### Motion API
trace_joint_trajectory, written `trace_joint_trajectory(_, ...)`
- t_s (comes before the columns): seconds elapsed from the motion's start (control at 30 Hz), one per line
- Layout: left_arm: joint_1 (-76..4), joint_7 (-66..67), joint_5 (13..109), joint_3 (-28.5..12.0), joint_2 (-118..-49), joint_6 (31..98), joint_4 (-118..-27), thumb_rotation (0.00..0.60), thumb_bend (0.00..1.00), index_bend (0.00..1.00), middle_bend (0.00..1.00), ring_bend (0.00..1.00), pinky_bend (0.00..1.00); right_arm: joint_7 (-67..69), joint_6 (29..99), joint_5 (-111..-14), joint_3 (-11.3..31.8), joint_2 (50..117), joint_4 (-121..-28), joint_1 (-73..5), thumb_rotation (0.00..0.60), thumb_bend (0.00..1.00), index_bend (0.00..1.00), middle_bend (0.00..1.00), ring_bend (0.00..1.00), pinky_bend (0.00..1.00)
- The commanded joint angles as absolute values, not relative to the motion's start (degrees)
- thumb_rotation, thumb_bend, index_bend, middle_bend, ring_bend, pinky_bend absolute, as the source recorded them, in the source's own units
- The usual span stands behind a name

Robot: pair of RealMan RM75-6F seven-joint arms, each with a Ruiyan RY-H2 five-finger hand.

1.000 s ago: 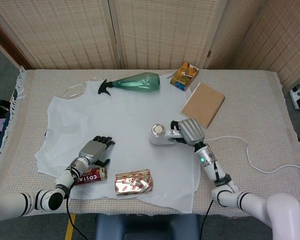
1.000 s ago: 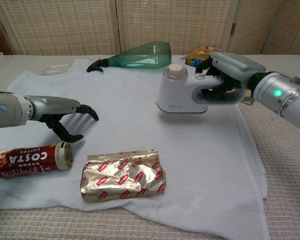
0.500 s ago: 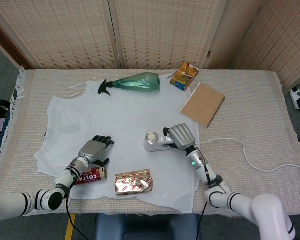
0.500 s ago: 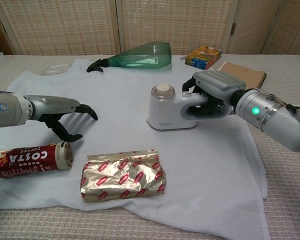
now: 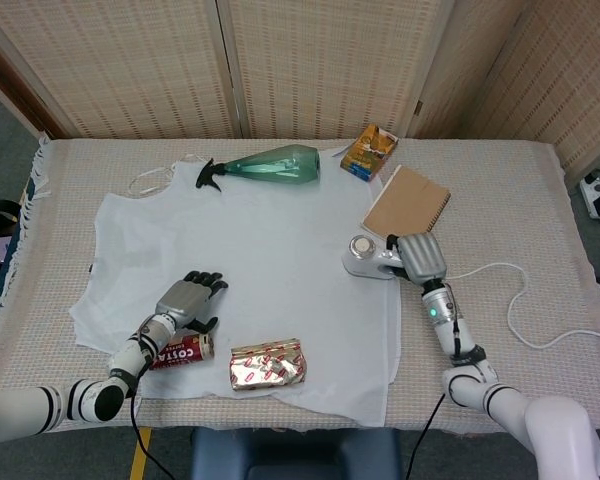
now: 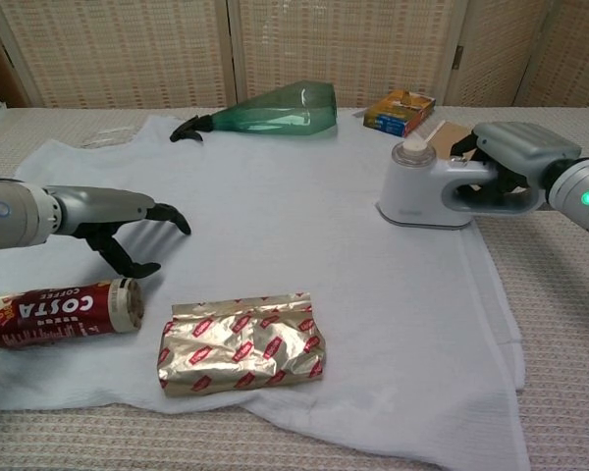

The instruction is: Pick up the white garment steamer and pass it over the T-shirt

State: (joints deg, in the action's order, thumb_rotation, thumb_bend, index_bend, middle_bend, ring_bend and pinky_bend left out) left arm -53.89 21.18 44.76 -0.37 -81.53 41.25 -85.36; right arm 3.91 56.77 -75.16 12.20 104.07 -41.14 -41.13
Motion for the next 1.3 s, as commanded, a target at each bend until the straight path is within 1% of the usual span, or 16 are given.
trace_joint_trajectory(0.03, -53.78, 21.0, 44.89, -0.47, -81.43, 41.35, -85.44, 0.451, 0.48, 0.16, 0.07, 0.0, 0.0, 5.82, 58.74, -76.03, 12.53, 102.51, -44.69, -40.52, 0.6, 0.66, 0.71, 0.81, 0.87, 0.92)
trace_joint_trajectory(0.2, -53.76, 21.0, 45.06, -0.56, -81.35, 41.43, -85.57, 0.452, 0.48, 0.16, 0.07, 0.0, 0.0, 6.17, 60.04, -77.5, 12.81, 102.3, -50.56, -41.55, 0.6, 0.66, 0.71, 0.81, 0.87, 0.92)
trace_joint_trajectory(0.33, -53.7, 21.18, 45.28, -0.5, -81.34, 41.63, -85.82, 0.454, 0.48, 0.16, 0.07, 0.0, 0.0, 4.91, 59.31, -78.08, 13.06, 104.91, -52.67, -43.61, 0.6, 0.66, 0.71, 0.81, 0.87, 0.92)
trace_joint_trajectory(0.53, -53.84, 21.46, 45.05, -0.54, -81.41, 41.58, -85.69, 0.45, 0.48, 0.16, 0.07, 0.0, 0.0, 3.47, 56.97, -78.23, 13.22, 110.02, -51.05, -46.74, 0.6, 0.66, 0.71, 0.81, 0.87, 0.92)
trace_joint_trajectory(0.7, -53.9, 21.44, 44.53, -0.58, -81.54, 41.36, -85.41, 0.449, 0.48, 0.16, 0.07, 0.0, 0.0, 2.35, 56.42, -79.55, 11.92, 111.76, -49.85, -47.72, 0.6, 0.66, 0.71, 0.81, 0.87, 0.92)
trace_joint_trajectory(0.93, -53.81, 21.39, 44.49, -0.49, -81.52, 41.3, -85.35, 0.452, 0.48, 0.16, 0.06, 0.0, 0.0, 2.12, 57.6, -82.41, 8.09, 108.63, -52.42, -45.62, 0.6, 0.66, 0.71, 0.81, 0.87, 0.92)
trace_joint_trajectory(1.03, -53.76, 21.42, 44.61, -0.51, -81.49, 41.48, -85.59, 0.445, 0.48, 0.16, 0.06, 0.0, 0.0, 2.74, 58.45, -83.24, 6.49, 106.55, -54.95, -43.96, 0.6, 0.66, 0.71, 0.81, 0.87, 0.92)
trace_joint_trajectory(1.1, -53.76, 21.54, 44.67, -0.46, -81.45, 41.59, -85.83, 0.453, 0.48, 0.16, 0.06, 0.0, 0.0, 3.39, 58.99, -83.48, 5.88, 105.31, -56.67, -43.03, 0.6, 0.66, 0.71, 0.81, 0.87, 0.92)
trace_joint_trajectory(1.3, -53.9, 22.06, 44.46, -0.54, -81.18, 42.08, -86.62, 0.45, 0.48, 0.16, 0.06, 0.0, 0.0, 4.38, 60.59, -84.46, 3.68, 100.09, -63.07, -40.04, 0.6, 0.66, 0.71, 0.81, 0.87, 0.92)
